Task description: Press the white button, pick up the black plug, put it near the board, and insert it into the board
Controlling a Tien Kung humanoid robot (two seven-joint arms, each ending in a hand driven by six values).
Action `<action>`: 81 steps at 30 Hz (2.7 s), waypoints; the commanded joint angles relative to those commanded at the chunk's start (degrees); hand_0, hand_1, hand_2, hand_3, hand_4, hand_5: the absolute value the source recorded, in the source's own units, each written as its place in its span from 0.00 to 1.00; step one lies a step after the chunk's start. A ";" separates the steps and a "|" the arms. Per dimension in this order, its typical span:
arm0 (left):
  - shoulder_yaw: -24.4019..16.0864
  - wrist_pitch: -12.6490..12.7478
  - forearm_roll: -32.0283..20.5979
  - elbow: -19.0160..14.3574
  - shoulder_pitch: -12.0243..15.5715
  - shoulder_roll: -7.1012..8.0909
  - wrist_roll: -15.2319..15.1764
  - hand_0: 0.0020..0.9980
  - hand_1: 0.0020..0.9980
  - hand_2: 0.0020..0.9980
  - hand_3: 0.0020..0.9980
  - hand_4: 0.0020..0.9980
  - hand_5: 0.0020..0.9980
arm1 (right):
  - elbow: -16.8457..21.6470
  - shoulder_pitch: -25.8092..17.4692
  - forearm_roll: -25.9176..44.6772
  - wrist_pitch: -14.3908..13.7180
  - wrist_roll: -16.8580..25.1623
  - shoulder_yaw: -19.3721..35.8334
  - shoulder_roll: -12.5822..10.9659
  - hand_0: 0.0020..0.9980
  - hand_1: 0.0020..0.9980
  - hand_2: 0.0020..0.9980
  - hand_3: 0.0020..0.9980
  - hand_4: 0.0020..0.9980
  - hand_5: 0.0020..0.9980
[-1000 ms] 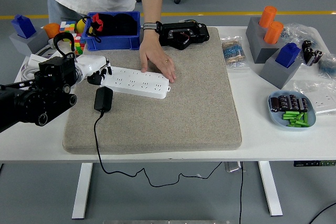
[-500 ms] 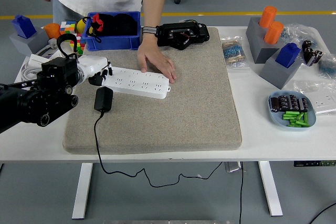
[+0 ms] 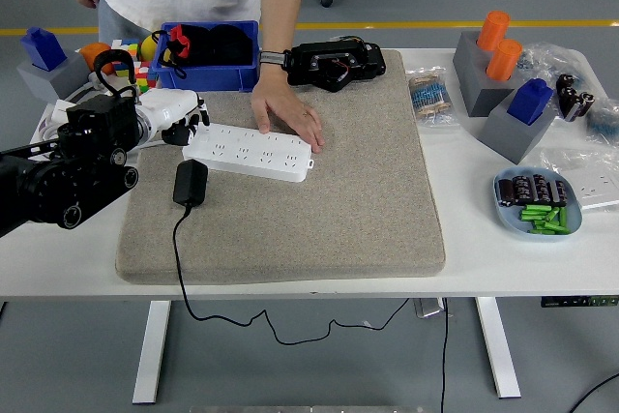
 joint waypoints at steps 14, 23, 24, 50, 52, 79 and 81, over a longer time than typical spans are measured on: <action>-20.61 0.64 3.72 -18.65 13.42 5.85 1.71 0.23 0.33 0.45 0.68 0.57 0.00 | 0.05 -0.33 -0.30 0.01 0.05 0.34 0.30 0.72 0.69 0.68 0.63 0.67 0.39; -32.93 7.10 6.23 -22.77 24.79 4.76 -0.30 0.50 0.67 0.68 0.76 0.80 0.12 | 0.06 -0.44 -0.41 0.03 0.09 0.28 0.51 0.72 0.69 0.68 0.63 0.67 0.39; -33.96 7.13 6.65 -22.45 25.86 4.47 0.03 0.50 0.67 0.68 0.76 0.80 0.12 | 0.07 -0.46 -0.42 0.05 0.08 0.22 0.52 0.72 0.69 0.68 0.63 0.67 0.39; -38.81 7.84 9.51 -17.27 34.08 -0.15 0.39 0.49 0.66 0.68 0.76 0.79 0.24 | 0.12 -0.57 -0.34 0.02 0.09 -0.27 0.67 0.72 0.69 0.68 0.63 0.67 0.39; -38.32 7.77 9.47 -17.19 34.05 -0.40 0.47 0.48 0.64 0.67 0.76 0.78 0.26 | 0.11 -0.59 -0.33 0.01 0.10 -0.29 0.70 0.72 0.69 0.68 0.63 0.67 0.39; -36.85 7.63 9.03 -20.32 33.86 -1.52 1.38 0.44 0.61 0.63 0.76 0.78 0.29 | 0.18 -0.58 -0.15 -0.02 0.13 -0.55 0.72 0.72 0.69 0.68 0.63 0.67 0.39; -37.10 7.66 9.03 -20.35 33.91 -1.46 1.38 0.44 0.61 0.63 0.76 0.78 0.29 | 0.17 -0.59 -0.12 -0.01 0.12 -0.59 0.72 0.72 0.69 0.68 0.63 0.67 0.39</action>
